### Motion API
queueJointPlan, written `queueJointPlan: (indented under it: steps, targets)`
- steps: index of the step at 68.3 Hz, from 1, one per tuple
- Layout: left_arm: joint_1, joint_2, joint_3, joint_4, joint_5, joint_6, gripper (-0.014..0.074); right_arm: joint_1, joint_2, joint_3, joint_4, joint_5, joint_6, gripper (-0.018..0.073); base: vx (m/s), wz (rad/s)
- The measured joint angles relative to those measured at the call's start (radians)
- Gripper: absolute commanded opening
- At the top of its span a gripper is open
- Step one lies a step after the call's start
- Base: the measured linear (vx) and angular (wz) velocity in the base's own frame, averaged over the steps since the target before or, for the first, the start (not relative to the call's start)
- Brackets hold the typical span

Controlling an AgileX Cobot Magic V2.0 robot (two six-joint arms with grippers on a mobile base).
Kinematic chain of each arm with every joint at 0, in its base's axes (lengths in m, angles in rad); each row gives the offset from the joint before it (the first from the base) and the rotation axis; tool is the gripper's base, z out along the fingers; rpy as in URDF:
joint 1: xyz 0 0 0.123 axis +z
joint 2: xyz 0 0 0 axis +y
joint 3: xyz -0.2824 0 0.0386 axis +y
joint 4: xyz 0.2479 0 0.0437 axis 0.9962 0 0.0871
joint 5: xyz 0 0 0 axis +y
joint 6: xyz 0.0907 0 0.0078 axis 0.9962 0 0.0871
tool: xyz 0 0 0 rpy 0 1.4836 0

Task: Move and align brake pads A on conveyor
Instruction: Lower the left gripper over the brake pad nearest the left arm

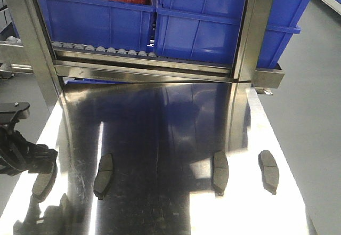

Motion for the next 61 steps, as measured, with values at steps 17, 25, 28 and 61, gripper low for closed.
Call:
queueJointPlan:
  steps: [17, 25, 28, 61]
  targets:
    - [-0.001, 0.032, 0.0, 0.047, -0.013, 0.0, 0.0503, 0.0, 0.0, 0.0, 0.0, 0.0, 0.0, -0.0011, 0.0, 0.0]
    - [-0.018, 0.032, 0.0, 0.056, -0.038, -0.001, 0.0503, 0.0, 0.0, 0.0, 0.0, 0.0, 0.0, -0.0011, 0.0, 0.0]
    - [-0.031, 0.032, 0.0, 0.063, -0.047, -0.001, 0.0503, 0.0, 0.0, 0.0, 0.0, 0.0, 0.0, -0.0011, 0.0, 0.0]
    - [-0.074, 0.093, 0.0, 0.137, -0.074, -0.163, 0.0503, 0.0, 0.0, 0.0, 0.0, 0.0, 0.0, -0.0011, 0.0, 0.0]
